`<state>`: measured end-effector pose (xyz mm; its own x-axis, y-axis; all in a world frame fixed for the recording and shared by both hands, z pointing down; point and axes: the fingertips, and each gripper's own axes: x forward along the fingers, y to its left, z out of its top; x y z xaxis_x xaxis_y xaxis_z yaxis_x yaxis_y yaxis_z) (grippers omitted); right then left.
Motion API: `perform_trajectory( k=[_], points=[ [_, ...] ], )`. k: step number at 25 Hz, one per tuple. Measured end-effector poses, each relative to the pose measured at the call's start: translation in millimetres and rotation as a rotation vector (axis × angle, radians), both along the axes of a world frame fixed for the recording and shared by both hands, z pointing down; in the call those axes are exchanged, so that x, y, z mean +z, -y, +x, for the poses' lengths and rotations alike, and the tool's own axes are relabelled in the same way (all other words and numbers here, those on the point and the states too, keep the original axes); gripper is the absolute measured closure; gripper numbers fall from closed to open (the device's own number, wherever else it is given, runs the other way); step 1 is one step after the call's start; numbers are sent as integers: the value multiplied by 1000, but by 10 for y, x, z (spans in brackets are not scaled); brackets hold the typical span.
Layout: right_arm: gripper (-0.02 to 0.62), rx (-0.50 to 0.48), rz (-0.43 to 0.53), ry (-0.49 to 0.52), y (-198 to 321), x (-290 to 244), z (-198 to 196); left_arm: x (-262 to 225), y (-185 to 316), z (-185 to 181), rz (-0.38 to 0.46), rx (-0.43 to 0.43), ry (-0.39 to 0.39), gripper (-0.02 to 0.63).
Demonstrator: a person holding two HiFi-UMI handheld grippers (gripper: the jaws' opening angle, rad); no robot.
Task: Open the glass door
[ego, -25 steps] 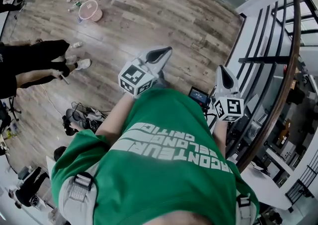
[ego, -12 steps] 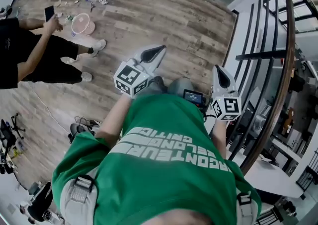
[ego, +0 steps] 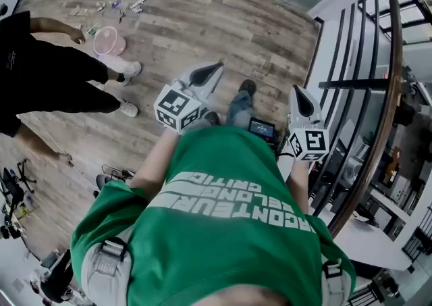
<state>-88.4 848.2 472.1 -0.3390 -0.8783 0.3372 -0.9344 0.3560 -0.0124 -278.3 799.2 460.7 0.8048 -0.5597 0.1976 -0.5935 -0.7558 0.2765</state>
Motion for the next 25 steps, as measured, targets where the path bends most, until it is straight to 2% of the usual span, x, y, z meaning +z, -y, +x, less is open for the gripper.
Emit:
perform_trajectory(
  k=[12, 25],
  points=[
    [603, -57, -2, 16, 1156, -25, 459, -115, 1093, 411, 16, -62, 20, 595],
    [603, -50, -2, 91, 1856, 20, 1322, -103, 1710, 1211, 2, -74, 41, 595]
  ],
)
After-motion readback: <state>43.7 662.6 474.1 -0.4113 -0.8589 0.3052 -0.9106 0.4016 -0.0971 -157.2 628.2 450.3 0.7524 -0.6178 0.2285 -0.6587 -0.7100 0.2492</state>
